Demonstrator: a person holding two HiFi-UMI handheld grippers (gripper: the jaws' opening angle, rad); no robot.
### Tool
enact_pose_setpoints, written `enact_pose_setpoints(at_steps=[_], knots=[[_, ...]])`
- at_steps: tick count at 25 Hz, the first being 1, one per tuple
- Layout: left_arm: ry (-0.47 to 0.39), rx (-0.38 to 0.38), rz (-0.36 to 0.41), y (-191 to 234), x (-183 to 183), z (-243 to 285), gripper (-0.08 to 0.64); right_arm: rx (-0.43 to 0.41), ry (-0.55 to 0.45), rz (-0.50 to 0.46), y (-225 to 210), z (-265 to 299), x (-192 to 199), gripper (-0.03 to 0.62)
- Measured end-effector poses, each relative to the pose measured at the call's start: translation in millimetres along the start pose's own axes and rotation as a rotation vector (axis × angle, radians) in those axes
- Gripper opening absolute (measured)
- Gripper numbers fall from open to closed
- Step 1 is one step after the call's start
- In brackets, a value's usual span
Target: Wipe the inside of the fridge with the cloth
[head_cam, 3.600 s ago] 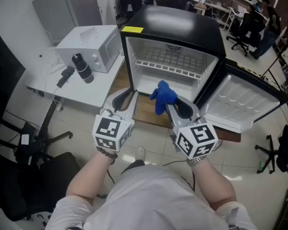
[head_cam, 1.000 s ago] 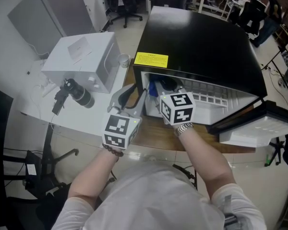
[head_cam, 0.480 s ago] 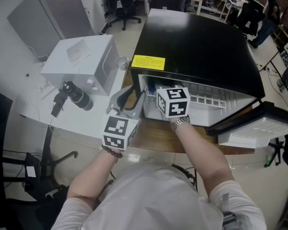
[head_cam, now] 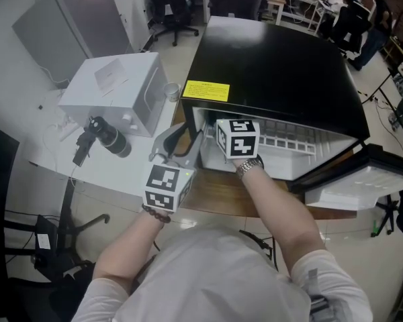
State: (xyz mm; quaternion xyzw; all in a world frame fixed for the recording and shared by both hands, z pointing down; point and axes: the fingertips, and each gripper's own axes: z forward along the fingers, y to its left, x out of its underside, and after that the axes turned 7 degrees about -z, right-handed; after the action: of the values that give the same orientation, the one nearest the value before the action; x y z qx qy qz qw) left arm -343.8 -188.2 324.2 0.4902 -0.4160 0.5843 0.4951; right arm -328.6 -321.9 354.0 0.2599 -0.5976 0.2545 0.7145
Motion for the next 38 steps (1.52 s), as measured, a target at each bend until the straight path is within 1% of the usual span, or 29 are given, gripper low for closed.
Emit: enact_pose_setpoints(at_steps=[3,6,20,28,38], knots=[[0.012,0.0,0.01,1,4,0,0.137,0.012,0.013,0.002,-2,2,1,0.06],[0.005,-0.005,0.008,1,1,0,0.137,0.023,0.021,-0.011,-3,3,2,0.061],[0.01,-0.021,0.014,1,3,1,0.138,0.075,0.01,-0.052,-27,8,-3,0.06],[0.013,-0.03,0.013,1,3,1,0.14,0.114,0.015,-0.044,-45,3,-4,0.06],[0.002,-0.046,-0.001,-1,-1,3,0.146,0.161,0.043,-0.013,-73,-9,6,0.06]])
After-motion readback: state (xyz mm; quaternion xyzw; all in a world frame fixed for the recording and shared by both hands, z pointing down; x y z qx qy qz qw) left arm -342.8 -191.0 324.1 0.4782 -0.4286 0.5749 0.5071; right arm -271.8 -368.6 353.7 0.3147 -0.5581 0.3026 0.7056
